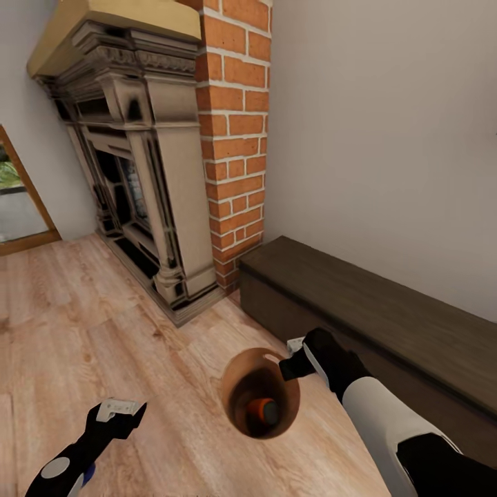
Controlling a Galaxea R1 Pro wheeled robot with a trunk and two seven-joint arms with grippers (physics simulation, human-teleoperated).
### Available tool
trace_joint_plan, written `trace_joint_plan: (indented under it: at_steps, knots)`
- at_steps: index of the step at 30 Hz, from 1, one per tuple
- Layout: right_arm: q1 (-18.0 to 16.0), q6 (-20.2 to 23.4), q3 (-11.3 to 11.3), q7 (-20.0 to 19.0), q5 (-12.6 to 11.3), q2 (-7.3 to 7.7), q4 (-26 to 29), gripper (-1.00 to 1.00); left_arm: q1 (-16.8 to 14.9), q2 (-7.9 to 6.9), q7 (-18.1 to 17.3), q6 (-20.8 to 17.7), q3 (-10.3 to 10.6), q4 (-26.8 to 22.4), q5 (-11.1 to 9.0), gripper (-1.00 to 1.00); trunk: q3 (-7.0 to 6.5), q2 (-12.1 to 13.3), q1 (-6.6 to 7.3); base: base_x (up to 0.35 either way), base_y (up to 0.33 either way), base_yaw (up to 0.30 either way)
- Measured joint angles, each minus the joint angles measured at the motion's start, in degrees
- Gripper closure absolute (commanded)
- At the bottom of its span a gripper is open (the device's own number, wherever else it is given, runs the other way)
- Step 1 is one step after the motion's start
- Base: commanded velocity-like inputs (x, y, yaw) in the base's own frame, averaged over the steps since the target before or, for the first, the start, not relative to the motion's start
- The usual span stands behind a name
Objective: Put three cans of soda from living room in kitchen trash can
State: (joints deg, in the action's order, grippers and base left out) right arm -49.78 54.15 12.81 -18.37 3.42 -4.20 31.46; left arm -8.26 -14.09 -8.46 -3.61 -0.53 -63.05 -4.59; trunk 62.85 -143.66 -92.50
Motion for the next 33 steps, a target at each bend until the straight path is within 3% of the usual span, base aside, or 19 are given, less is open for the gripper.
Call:
trace_joint_plan:
  at_steps: [15, 33]
  knots:
    - [0.6, 0.0, 0.2, 0.0, 0.2, -0.13, 0.0, 1.00, 0.0, 0.03, 0.0, 0.0, 0.0, 0.1, 0.1, -1.00, 0.00, 0.0, 0.00, 0.007, 0.003, 0.258]
    - [1.0, -0.1, 0.2, -0.1, 0.2, -0.52, 0.0, 1.00, 0.0, 0.03, 0.0, -0.1, -0.1, 0.1, 0.2, -1.00, 0.00, 0.0, 0.00, 0.247, 0.150, 0.249]
